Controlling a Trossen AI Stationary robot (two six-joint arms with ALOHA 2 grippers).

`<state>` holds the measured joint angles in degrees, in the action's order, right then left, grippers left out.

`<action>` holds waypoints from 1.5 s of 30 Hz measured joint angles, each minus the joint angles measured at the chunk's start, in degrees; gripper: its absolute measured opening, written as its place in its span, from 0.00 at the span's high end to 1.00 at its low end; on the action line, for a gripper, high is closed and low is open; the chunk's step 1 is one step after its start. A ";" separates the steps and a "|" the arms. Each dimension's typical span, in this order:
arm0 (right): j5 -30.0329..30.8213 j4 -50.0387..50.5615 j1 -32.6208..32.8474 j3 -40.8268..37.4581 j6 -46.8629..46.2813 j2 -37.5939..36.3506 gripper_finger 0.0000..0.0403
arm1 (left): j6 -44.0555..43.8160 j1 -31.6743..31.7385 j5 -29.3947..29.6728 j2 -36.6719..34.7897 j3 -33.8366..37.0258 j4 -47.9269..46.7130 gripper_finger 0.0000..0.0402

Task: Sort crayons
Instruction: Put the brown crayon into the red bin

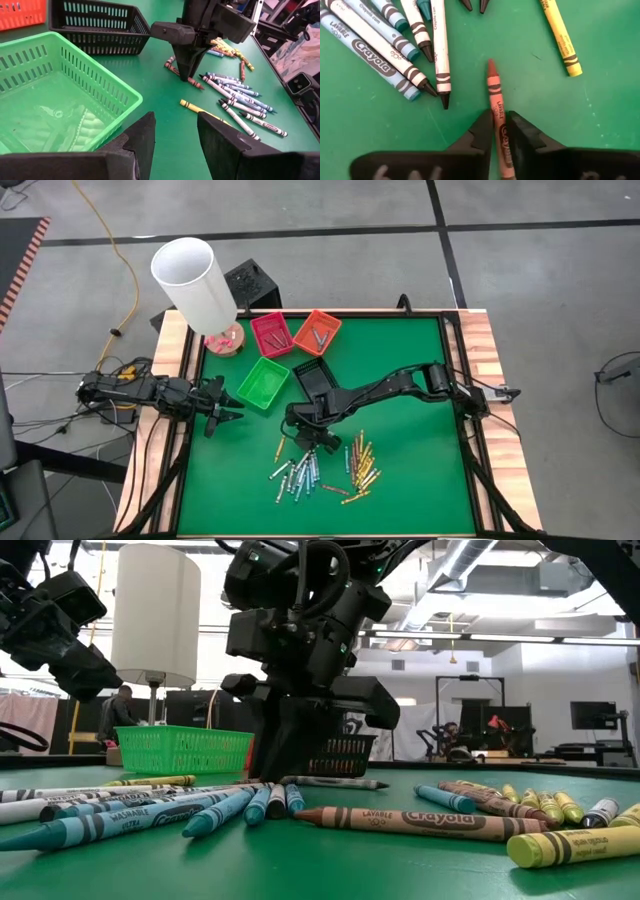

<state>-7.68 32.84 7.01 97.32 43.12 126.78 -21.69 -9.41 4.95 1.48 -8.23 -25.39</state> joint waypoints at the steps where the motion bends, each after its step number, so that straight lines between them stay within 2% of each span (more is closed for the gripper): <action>1: 0.00 0.08 0.00 0.00 -0.54 0.00 0.86 | 0.00 0.00 0.00 0.00 0.00 0.00 0.66; 7: 0.00 0.00 -0.17 -0.02 -4.12 0.02 0.98 | -0.04 0.00 0.00 0.00 0.00 0.00 0.66; 20: 0.51 -0.29 -0.81 1.04 -11.83 -1.21 0.99 | 0.02 0.00 0.43 -0.02 0.00 0.02 0.66; 45: -0.09 0.26 -2.88 15.13 -17.88 -1.68 1.00 | 1.01 0.00 1.57 -0.02 0.00 0.16 0.66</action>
<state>-7.77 33.10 4.13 112.45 25.24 125.10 -20.69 -9.41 6.52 1.45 -8.23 -25.23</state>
